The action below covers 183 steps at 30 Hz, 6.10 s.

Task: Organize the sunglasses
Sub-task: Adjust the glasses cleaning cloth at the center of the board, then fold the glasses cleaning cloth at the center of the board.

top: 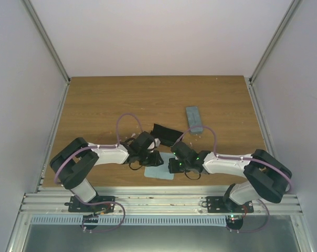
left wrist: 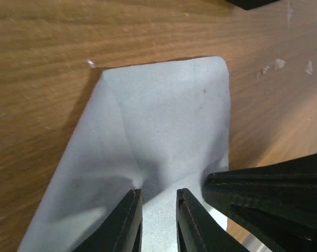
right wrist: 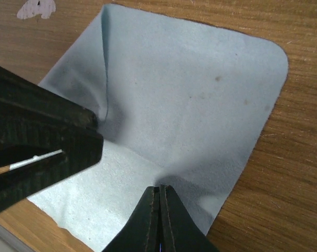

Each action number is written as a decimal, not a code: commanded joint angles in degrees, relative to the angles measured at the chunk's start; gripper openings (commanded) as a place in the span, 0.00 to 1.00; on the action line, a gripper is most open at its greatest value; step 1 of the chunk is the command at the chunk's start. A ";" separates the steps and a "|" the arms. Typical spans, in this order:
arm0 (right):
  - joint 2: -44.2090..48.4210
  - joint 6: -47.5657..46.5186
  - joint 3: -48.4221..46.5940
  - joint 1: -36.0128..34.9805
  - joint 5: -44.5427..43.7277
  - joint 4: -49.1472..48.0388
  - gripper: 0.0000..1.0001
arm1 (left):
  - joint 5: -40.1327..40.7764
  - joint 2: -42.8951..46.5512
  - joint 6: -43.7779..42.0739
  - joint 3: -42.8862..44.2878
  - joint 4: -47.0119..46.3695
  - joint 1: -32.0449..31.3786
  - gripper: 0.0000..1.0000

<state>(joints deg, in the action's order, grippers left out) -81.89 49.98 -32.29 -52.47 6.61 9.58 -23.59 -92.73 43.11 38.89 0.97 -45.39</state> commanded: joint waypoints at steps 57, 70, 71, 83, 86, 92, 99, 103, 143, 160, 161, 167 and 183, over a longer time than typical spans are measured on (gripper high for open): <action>1.55 0.39 0.39 0.45 -5.58 7.82 0.01 | 30.38 12.17 -3.46 3.73 14.33 1.70 0.21; 2.38 -2.17 -2.65 0.44 -7.63 9.91 0.09 | 2.57 12.79 -4.13 -5.88 2.05 1.62 0.22; 2.11 -2.52 -2.76 0.38 -7.08 9.67 0.09 | 2.12 12.75 -3.95 -6.21 2.21 1.62 0.22; 1.79 -4.60 -1.04 -1.43 -0.21 7.01 0.08 | 0.07 13.81 -1.20 -11.74 5.05 1.04 0.22; 1.22 -4.00 -0.92 -1.55 -0.55 8.80 0.08 | 1.41 13.52 -0.78 -12.40 6.28 0.01 0.23; 1.40 -3.04 -1.09 -1.63 -3.44 14.00 0.08 | 2.45 15.30 0.90 -13.27 8.72 -1.87 0.23; 4.82 -2.72 -1.24 -1.59 -4.94 17.55 0.08 | 4.39 19.97 1.34 -12.11 12.66 -2.08 0.24; 7.98 -2.88 -2.88 -1.54 -7.52 18.00 0.12 | 8.16 21.24 0.58 -8.64 14.87 -2.08 0.32; -11.66 -8.25 -12.75 2.46 -15.53 9.84 0.15 | 15.46 1.59 -5.85 3.23 11.78 4.96 0.24; -11.50 -8.37 -12.49 2.46 -14.82 9.27 0.03 | 15.40 0.47 -5.91 3.38 11.40 4.96 0.14; -11.57 -8.38 -12.49 2.46 -14.79 9.26 0.02 | 15.36 0.38 -5.94 3.46 11.41 4.96 0.14; -11.57 -8.49 -12.45 2.46 -14.78 9.29 0.02 | 14.97 -0.12 -6.37 3.96 11.50 4.96 0.18; -7.99 -8.66 -12.71 2.46 -14.39 9.61 0.01 | 14.34 4.43 -7.97 4.13 11.92 4.91 0.00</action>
<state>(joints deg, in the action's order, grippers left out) -92.23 41.80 -45.58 -50.33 -7.77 18.83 -9.10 -91.26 36.45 42.85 12.58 -40.75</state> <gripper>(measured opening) 0.008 0.009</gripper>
